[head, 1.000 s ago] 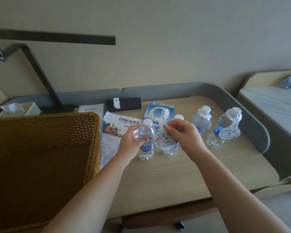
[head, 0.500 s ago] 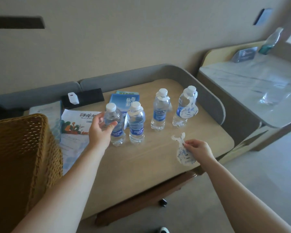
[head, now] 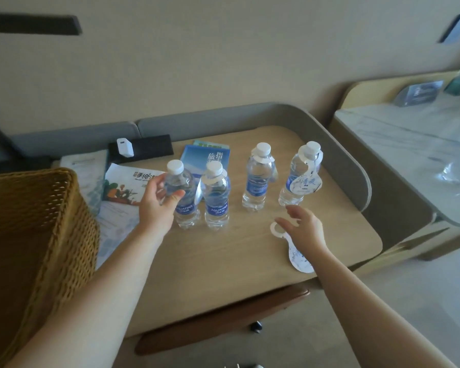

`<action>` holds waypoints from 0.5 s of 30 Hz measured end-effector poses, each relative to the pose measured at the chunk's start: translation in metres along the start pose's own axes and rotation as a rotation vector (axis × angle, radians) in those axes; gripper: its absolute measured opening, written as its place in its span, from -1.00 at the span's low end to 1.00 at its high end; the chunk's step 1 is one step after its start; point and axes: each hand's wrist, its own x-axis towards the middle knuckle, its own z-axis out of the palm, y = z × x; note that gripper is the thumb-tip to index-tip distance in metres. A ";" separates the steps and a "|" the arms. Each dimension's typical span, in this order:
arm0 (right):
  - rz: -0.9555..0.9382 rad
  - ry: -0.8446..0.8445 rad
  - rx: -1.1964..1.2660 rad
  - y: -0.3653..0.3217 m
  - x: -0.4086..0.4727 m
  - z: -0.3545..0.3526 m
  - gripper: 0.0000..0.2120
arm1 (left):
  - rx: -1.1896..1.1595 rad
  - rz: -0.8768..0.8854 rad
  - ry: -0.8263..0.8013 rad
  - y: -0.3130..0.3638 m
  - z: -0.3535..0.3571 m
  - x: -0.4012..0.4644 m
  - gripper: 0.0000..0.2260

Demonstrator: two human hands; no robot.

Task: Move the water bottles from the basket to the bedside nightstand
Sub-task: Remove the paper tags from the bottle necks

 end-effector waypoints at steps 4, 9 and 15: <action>-0.213 -0.152 0.120 -0.081 -0.001 0.045 -0.20 | -0.018 0.018 -0.008 -0.001 0.001 0.000 -0.60; -0.232 -0.088 0.151 -0.118 0.001 0.090 -0.16 | 0.069 0.048 -0.009 -0.001 0.001 0.001 -0.47; -0.235 -0.200 0.187 -0.109 0.015 0.077 -0.45 | 0.168 0.317 0.116 0.005 -0.012 -0.019 -0.36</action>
